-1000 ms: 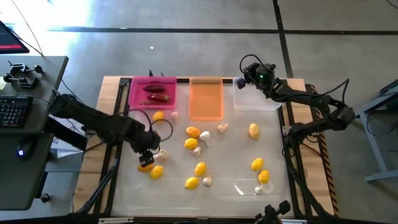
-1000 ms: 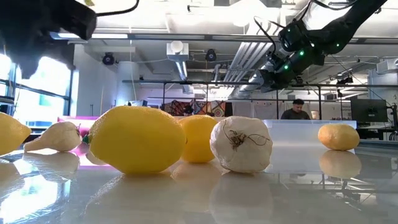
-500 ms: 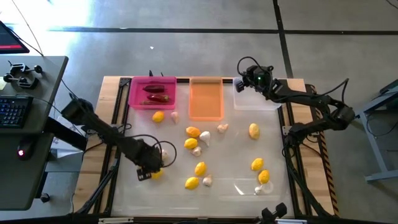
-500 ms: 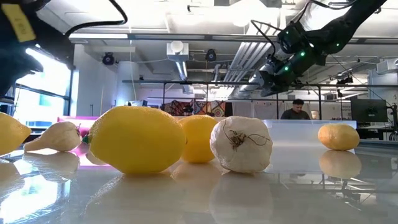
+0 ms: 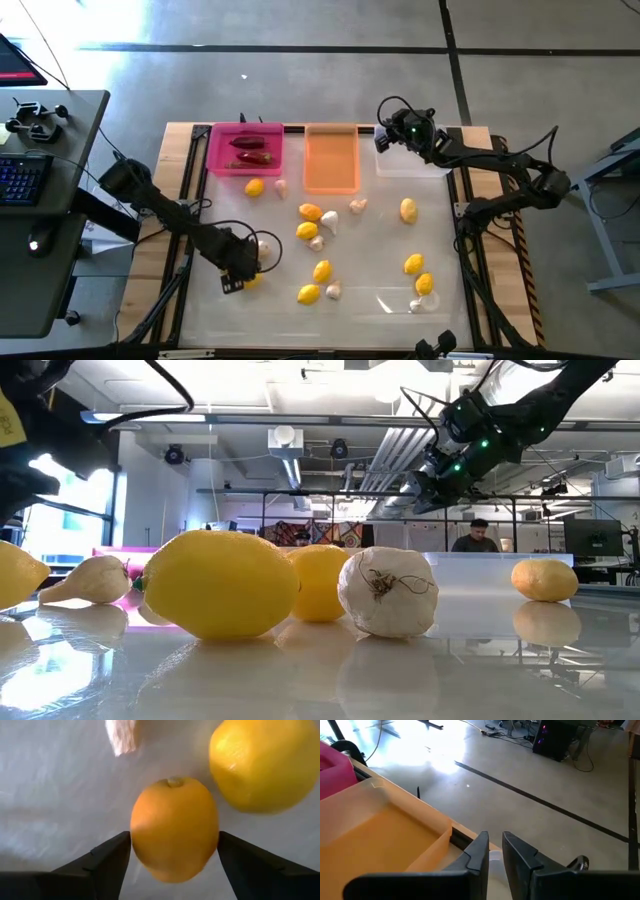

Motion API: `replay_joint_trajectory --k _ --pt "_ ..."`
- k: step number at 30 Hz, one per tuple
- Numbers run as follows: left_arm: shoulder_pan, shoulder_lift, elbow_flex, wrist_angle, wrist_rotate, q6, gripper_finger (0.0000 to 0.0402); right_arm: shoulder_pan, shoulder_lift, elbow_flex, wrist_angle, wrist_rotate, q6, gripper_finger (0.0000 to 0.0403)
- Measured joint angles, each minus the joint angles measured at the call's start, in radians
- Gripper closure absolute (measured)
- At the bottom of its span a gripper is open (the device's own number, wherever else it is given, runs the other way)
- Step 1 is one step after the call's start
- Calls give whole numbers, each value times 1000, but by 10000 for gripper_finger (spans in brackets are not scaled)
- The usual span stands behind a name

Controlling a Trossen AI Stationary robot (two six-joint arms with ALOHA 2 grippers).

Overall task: Sort produce into baskets
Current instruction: Put the yellow lemon into the transparent bin

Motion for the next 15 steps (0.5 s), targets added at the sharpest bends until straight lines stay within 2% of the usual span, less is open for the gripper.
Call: replay_joint_trajectory --k 10,15 --pt "37 -47 -8 -88 -14 136 214 16 0 0 0 3 -5 359" --pt "118 -135 -8 -71 -76 239 231 31 0 0 0 -10 -7 359"
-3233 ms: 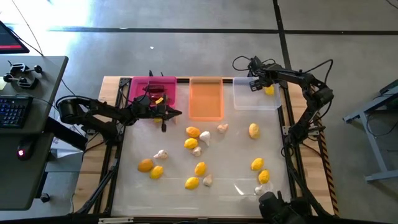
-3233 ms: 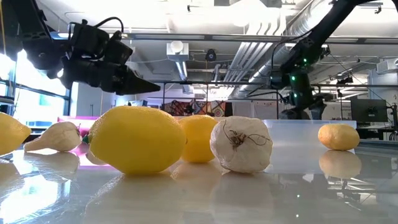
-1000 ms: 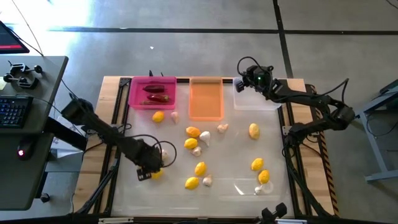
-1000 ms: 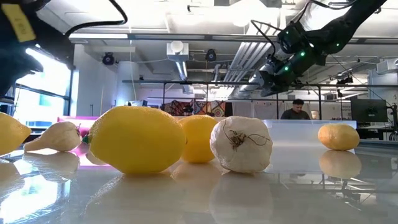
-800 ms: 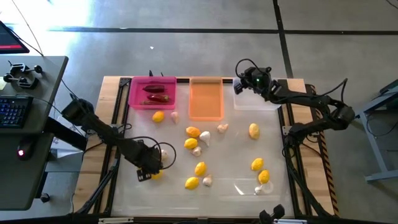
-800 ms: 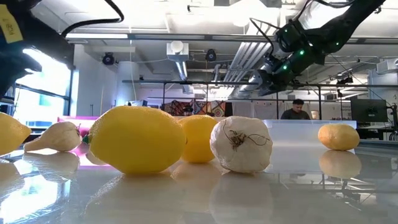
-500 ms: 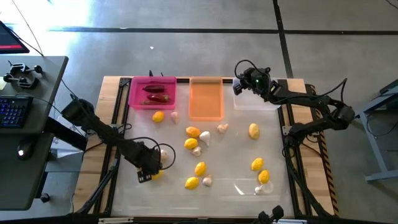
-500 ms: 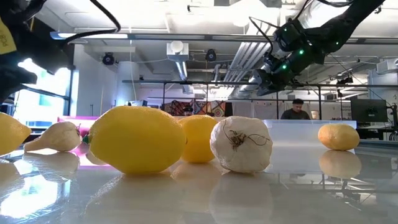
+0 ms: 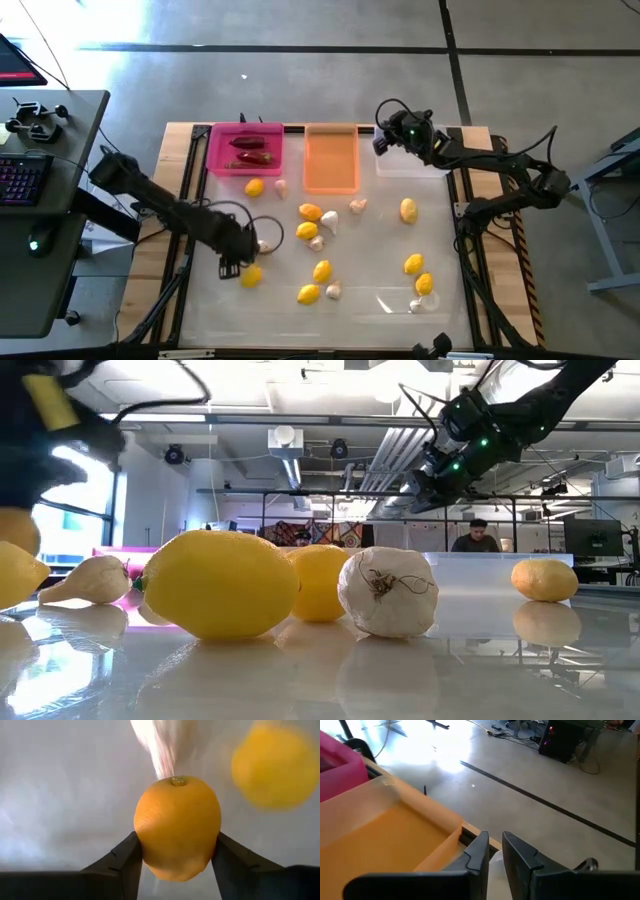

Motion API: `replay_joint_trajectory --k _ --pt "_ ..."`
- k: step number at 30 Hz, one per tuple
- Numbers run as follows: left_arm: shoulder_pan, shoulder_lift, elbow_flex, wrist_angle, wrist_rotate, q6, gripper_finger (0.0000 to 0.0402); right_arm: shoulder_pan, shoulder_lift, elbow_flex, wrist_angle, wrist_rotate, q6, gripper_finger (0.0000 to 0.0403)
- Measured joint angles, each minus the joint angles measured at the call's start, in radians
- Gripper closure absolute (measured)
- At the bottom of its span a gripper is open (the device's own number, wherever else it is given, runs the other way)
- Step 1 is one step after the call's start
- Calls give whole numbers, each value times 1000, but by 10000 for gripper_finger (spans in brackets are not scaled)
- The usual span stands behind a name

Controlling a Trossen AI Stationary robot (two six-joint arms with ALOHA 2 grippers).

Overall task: Sort produce into baskets
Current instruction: Put the yellow lemon into the transparent bin

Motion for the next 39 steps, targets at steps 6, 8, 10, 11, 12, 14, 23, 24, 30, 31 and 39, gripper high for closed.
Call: replay_joint_trajectory --k 6,8,10,11,12,14,23,24,30,31,39 --pt "176 -96 0 220 -80 187 233 18 0 0 22 -38 -23 359" --pt "229 -113 0 335 -83 274 234 26 0 0 53 -39 -20 359" --pt "277 -125 0 453 -82 373 234 40 0 0 80 -42 -19 359" --pt "300 -128 0 509 -80 423 234 48 0 0 88 -46 -20 359" --pt "324 -129 0 565 -74 469 235 55 0 0 94 -59 -21 359" --pt "373 -129 0 678 -47 554 235 66 0 0 99 -89 -25 359" --pt "629 -128 -105 1210 236 723 235 132 0 0 156 -296 -27 359" --pt "654 -127 -116 1261 262 728 235 143 0 0 159 -310 -27 359" --pt "759 -98 -152 1472 361 743 235 205 0 0 195 -349 -46 359" --pt "769 -90 -152 1488 365 745 235 214 0 0 209 -349 -63 359" --pt "844 6 -135 1590 365 540 235 268 0 0 276 -339 -178 359"
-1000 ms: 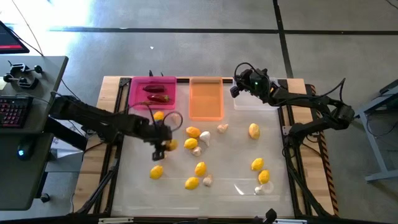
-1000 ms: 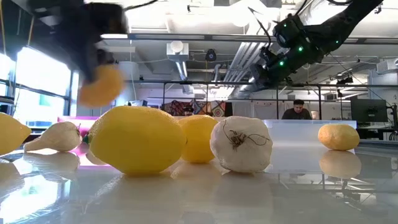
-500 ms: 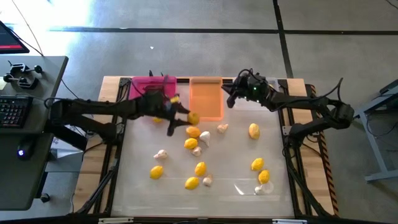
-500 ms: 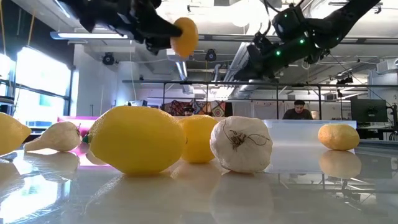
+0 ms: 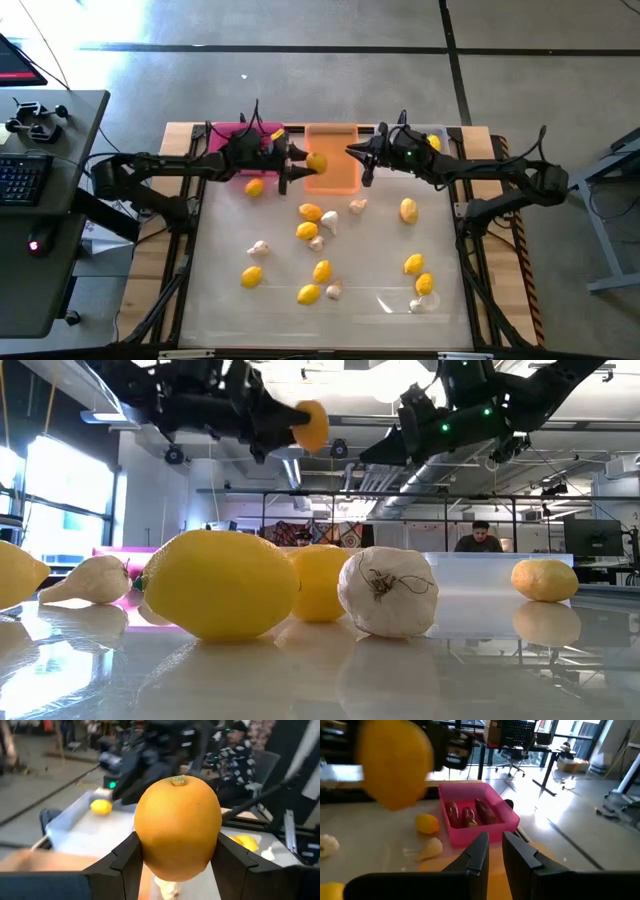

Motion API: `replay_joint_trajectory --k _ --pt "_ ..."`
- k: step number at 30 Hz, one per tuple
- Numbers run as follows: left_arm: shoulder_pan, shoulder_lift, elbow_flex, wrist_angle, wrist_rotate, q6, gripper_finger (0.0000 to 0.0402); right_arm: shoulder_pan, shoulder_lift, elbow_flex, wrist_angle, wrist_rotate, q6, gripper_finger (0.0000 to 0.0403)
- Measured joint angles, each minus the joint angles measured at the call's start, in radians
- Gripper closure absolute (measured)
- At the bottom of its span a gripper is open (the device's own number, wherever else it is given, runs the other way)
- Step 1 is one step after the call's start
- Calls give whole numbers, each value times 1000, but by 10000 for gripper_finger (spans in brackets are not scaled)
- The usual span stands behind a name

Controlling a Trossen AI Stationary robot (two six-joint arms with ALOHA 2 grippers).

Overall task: Sort produce into baskets
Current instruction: Put the yellow lemon into the transparent bin

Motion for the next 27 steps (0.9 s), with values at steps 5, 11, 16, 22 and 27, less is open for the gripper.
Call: replay_joint_trajectory --k 5,11,16,22,27 --pt "13 63 20 69 0 -39 235 24 0 0 -3 78 -115 359" --pt "68 121 25 288 0 -208 235 94 0 0 2 225 -274 358" --pt "118 156 25 458 -1 -388 235 177 0 0 38 392 -417 327" --pt "145 214 30 649 -8 -576 235 260 0 0 190 460 -574 226" --pt "146 277 77 752 -8 -669 235 294 70 3 412 461 -809 152"
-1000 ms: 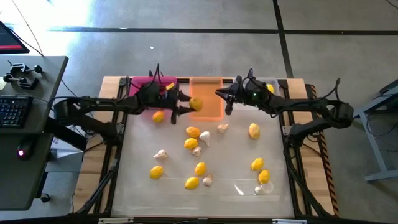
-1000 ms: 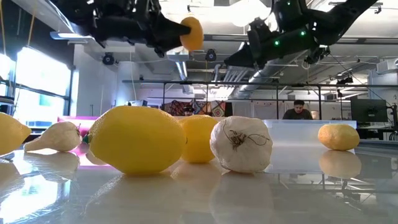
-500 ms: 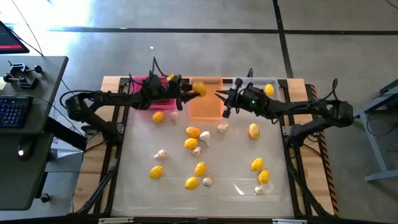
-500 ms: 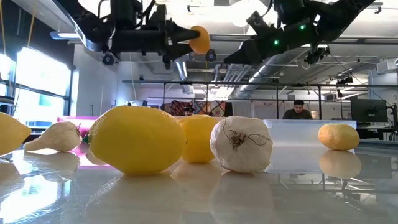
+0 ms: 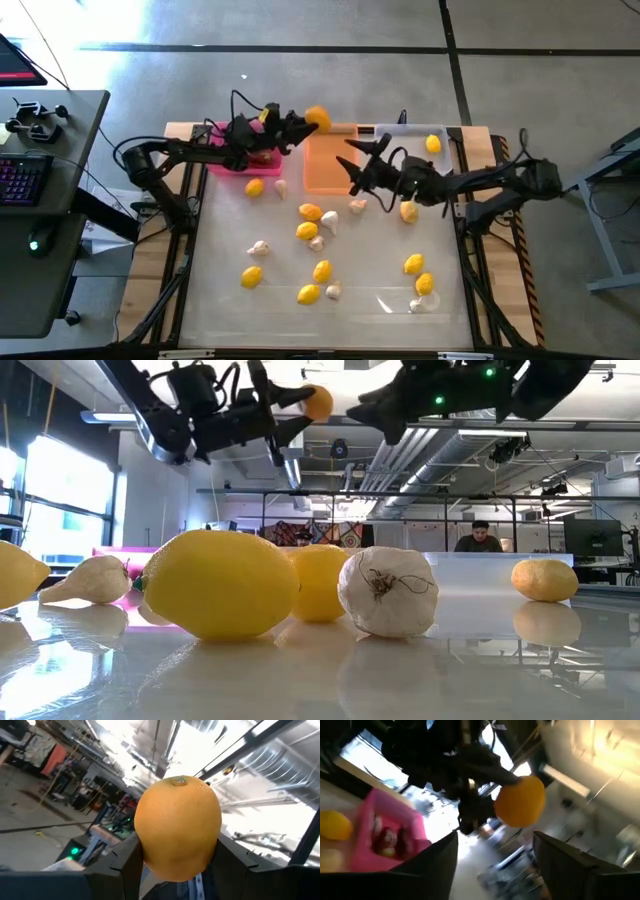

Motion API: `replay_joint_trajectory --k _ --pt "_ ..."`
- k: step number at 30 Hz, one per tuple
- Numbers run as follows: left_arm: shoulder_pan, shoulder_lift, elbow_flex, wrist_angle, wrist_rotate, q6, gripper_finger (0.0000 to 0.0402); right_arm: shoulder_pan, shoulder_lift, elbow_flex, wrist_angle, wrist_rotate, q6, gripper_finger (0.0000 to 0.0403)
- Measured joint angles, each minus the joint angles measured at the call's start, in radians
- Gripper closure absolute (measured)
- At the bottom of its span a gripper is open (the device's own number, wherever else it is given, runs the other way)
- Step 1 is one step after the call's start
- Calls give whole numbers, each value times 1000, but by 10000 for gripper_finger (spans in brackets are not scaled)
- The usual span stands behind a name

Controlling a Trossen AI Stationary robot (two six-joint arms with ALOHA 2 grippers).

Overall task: Sort produce into baskets
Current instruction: Put the yellow lemon into the transparent bin

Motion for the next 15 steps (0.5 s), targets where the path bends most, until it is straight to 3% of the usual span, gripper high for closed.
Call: replay_joint_trajectory --k 6,15 --pt "-18 55 80 13 6 -35 235 4 135 76 225 86 -234 135" --pt "-45 56 95 28 16 -26 235 3 254 191 337 113 -322 135"
